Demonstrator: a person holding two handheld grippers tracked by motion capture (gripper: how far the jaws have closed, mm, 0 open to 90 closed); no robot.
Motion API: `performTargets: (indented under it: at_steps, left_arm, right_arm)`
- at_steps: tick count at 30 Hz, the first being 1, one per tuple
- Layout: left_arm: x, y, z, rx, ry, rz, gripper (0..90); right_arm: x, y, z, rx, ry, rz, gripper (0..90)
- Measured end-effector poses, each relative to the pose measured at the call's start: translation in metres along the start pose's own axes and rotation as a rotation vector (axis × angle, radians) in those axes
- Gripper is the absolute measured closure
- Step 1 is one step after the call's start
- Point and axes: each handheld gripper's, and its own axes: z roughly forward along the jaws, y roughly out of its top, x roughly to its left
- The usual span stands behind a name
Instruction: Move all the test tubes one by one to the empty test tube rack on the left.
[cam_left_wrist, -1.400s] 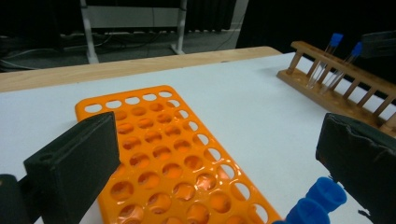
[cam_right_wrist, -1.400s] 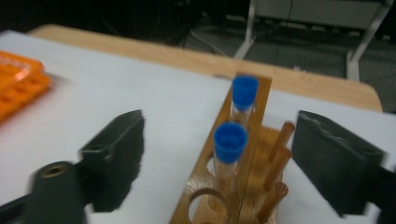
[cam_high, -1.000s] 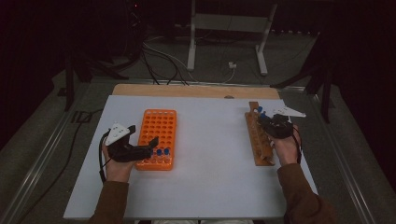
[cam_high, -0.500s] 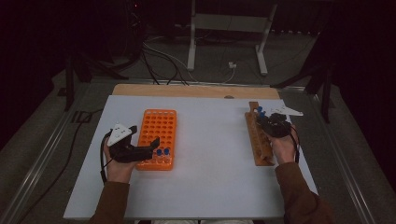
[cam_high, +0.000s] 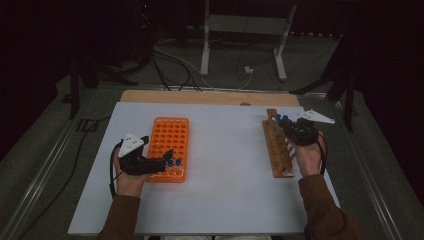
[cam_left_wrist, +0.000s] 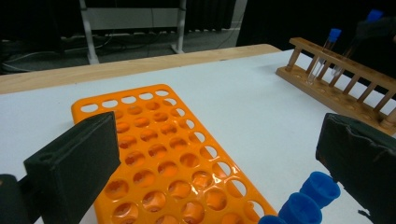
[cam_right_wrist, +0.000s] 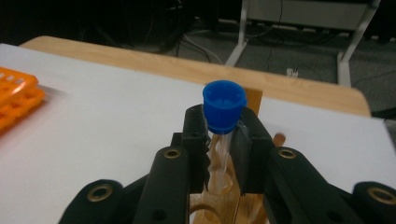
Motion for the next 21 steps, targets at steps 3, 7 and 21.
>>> performTargets:
  at_steps: [3,7,21]
  left_arm:
    - [-0.001,0.000,0.001,0.001,-0.001,0.002,0.6]
    - [-0.001,0.000,0.000,-0.004,0.003,0.004,0.6]
    - [-0.019,0.007,0.003,0.001,-0.016,0.042,0.6]
  right_arm:
    - [0.003,0.010,-0.008,-0.014,-0.010,-0.020,77.1]
    - [0.007,0.021,-0.015,-0.026,-0.013,-0.041,77.1]
    - [0.029,0.026,-0.016,-0.014,0.058,-0.058,77.0]
